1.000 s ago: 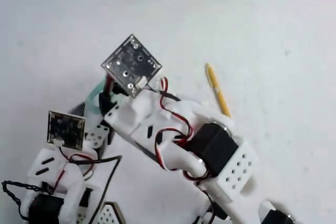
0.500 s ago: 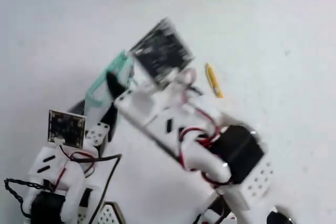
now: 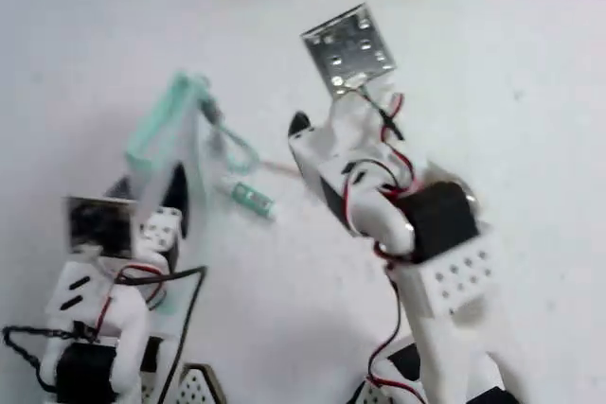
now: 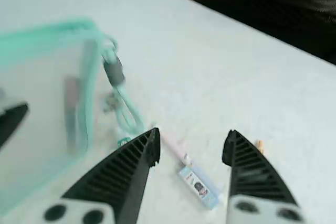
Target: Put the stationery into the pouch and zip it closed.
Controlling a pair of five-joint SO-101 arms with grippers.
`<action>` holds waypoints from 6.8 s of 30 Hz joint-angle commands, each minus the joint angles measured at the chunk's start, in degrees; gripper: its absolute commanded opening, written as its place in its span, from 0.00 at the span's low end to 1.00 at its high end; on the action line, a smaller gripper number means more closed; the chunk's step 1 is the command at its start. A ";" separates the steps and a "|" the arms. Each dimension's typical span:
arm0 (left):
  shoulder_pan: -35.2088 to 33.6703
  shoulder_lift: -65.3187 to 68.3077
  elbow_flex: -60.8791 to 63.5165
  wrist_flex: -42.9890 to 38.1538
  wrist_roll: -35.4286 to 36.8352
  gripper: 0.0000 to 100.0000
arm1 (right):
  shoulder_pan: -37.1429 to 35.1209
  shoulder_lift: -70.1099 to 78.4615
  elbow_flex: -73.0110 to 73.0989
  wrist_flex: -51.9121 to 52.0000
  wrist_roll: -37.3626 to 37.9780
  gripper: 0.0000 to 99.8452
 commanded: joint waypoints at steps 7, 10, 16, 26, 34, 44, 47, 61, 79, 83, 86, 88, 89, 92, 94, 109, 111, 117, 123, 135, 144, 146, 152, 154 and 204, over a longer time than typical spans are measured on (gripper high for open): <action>-4.62 -0.04 4.31 -7.30 6.24 0.20 | -3.47 -0.66 20.40 -14.81 5.89 0.21; -4.62 -0.04 4.31 -5.89 6.24 0.20 | -7.08 -0.66 26.20 -20.18 8.26 0.21; -4.62 -0.13 0.26 2.64 0.79 0.20 | -11.12 2.15 28.31 -22.55 9.76 0.21; -4.62 -0.13 -2.02 8.70 -4.40 0.20 | -12.88 31.78 10.11 -18.24 9.76 0.21; -5.05 -0.13 -2.29 8.35 -4.57 0.20 | -11.30 36.88 7.47 -18.07 9.67 0.14; -18.86 6.99 -3.08 -2.37 -9.58 0.20 | -7.60 36.88 12.75 -23.25 6.68 0.14; -17.89 19.38 -8.79 -2.37 -9.32 0.20 | -7.60 36.88 15.47 -26.51 6.51 0.14; -17.27 73.80 -57.58 19.78 -14.42 0.21 | -8.31 36.88 21.19 -33.27 6.42 0.13; -24.48 117.93 -66.81 -33.14 0.00 0.14 | -8.13 36.88 21.19 -33.45 6.42 0.13; -24.66 127.60 -66.81 -46.68 -5.63 0.12 | -8.13 36.88 21.19 -33.45 6.42 0.13; -24.57 132.44 -67.60 -54.42 -6.51 0.12 | -8.13 36.88 21.19 -33.45 6.51 0.13; -24.84 135.08 -71.03 -54.86 -6.51 0.12 | -8.22 36.88 21.19 -33.36 6.51 0.13; -25.27 136.40 -73.14 -53.98 -6.42 0.12 | -8.22 36.88 21.19 -33.36 6.59 0.13; -25.89 141.23 -81.58 -48.79 -6.42 0.12 | -8.40 36.88 21.19 -33.36 6.77 0.13; -26.15 145.27 -88.53 -42.73 -6.77 0.12 | -8.48 36.88 21.19 -33.36 6.77 0.13; -25.19 175.96 -155.87 23.03 -33.93 0.18 | -8.48 36.88 21.19 -33.27 6.86 0.13; -24.31 178.68 -161.76 30.15 -40.44 0.18 | -8.48 36.88 21.19 -33.19 6.86 0.13; -23.16 179.21 -163.08 46.95 -55.12 0.18 | -8.48 36.88 21.19 -33.19 6.86 0.13; -24.48 173.41 -150.42 46.68 -58.55 0.18 | -8.48 36.88 21.19 -33.19 6.95 0.13; -22.46 118.64 -86.15 42.02 -66.81 0.18 | -8.57 36.88 21.19 -33.19 6.95 0.13; -24.66 115.03 -74.46 42.55 -58.73 0.23 | -8.22 37.32 21.19 -33.27 6.95 0.13; -25.89 115.47 -72.79 41.85 -58.55 0.23 | -8.22 37.32 21.19 -33.27 6.95 0.13; -28.18 122.15 -72.70 34.37 -54.15 0.27 | -8.48 37.41 21.27 -33.27 6.95 0.13; -27.82 124.79 -74.02 34.20 -54.07 0.29 | -8.48 37.41 21.27 -33.27 6.95 0.13; -6.29 69.67 -82.11 38.15 -46.95 0.02 | -1.36 32.92 21.27 -33.54 6.42 0.13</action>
